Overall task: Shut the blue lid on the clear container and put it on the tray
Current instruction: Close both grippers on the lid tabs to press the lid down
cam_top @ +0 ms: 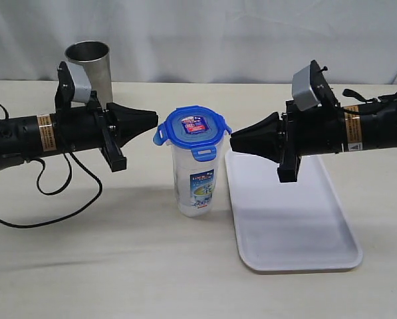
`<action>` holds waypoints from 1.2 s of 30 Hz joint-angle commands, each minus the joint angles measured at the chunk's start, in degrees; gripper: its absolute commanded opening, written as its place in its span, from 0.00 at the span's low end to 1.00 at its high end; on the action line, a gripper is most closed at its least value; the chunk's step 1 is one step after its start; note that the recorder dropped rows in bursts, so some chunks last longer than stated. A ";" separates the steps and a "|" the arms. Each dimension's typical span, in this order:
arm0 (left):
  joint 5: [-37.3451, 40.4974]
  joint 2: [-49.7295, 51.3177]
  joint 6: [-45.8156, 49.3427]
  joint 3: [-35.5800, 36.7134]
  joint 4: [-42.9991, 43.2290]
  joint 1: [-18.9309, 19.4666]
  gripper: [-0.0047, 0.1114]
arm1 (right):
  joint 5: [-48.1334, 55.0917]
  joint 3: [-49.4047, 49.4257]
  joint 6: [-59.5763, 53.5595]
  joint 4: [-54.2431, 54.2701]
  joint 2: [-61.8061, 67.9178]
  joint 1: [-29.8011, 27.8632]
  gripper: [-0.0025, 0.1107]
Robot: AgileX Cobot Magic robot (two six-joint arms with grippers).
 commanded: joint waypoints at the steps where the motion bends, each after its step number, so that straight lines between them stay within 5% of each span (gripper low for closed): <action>1: -1.40 0.05 -0.59 -0.38 -0.13 -0.41 0.04 | 0.85 -0.21 -0.69 0.86 1.00 -0.19 0.06; 36: -4.31 -0.27 -7.22 -0.38 7.29 -0.74 0.04 | 2.27 -0.21 -1.80 3.60 1.03 -0.19 0.06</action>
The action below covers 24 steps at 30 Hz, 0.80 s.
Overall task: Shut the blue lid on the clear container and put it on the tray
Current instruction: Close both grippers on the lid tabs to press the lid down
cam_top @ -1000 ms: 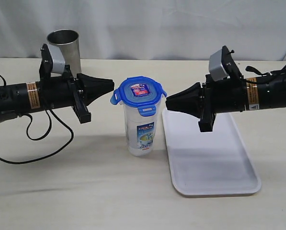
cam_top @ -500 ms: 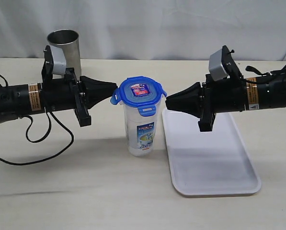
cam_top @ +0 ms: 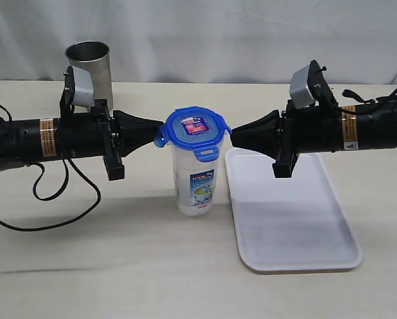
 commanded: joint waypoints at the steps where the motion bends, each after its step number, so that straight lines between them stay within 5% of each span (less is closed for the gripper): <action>1: -0.91 -0.36 -1.65 -0.38 1.33 -0.10 0.04 | 0.28 -0.11 -0.30 0.50 0.08 -0.19 0.06; 24: -0.91 -0.36 -2.28 -0.38 1.06 0.00 0.04 | -3.60 -0.11 -0.06 -0.98 0.08 -0.19 0.06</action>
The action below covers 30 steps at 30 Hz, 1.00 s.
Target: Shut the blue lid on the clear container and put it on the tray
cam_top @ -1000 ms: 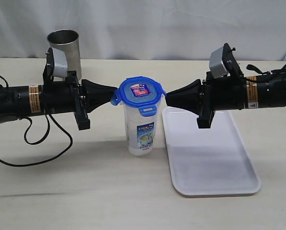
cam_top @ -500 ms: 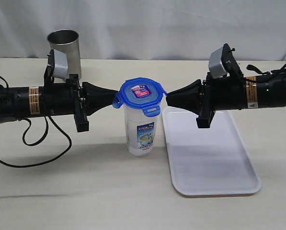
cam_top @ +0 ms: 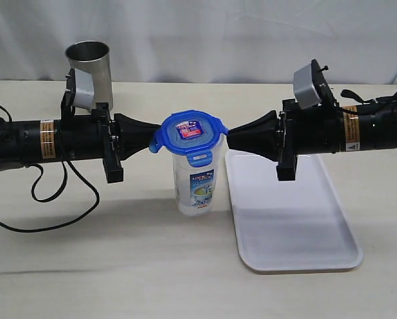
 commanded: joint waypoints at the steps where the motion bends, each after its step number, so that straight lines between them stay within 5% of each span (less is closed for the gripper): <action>1: -0.78 -0.36 -0.68 -0.38 -0.74 0.00 0.04 | 2.84 -0.11 -0.01 0.16 -0.01 -0.19 0.06; 23: -0.78 -1.07 -2.25 -0.38 -4.83 0.00 0.04 | 9.87 -0.11 1.98 1.15 -0.01 -0.19 0.06; 30: -0.78 -1.61 -3.40 -0.38 -2.22 5.19 0.04 | 11.21 -0.11 2.49 0.05 -0.01 -0.19 0.06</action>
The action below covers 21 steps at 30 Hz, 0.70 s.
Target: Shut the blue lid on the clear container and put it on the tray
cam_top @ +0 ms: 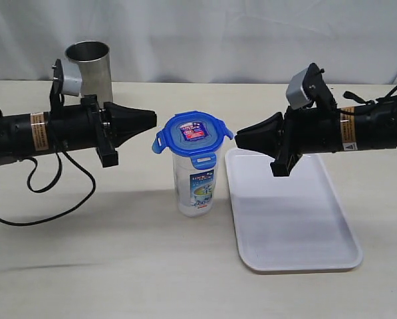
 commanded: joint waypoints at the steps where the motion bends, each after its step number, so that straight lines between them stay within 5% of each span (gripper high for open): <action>1: -0.41 -1.40 -1.96 -0.38 2.24 3.67 0.04 | 1.57 -0.11 0.47 -0.49 -0.01 -0.19 0.06; 11: -0.41 -6.22 -3.01 2.24 5.63 4.35 0.04 | -6.04 0.00 2.46 -7.08 -0.01 -0.19 0.06; 21: 4.41 -6.08 -2.01 2.24 3.94 -3.21 0.04 | -10.55 0.00 2.50 -8.19 -0.01 -0.19 0.06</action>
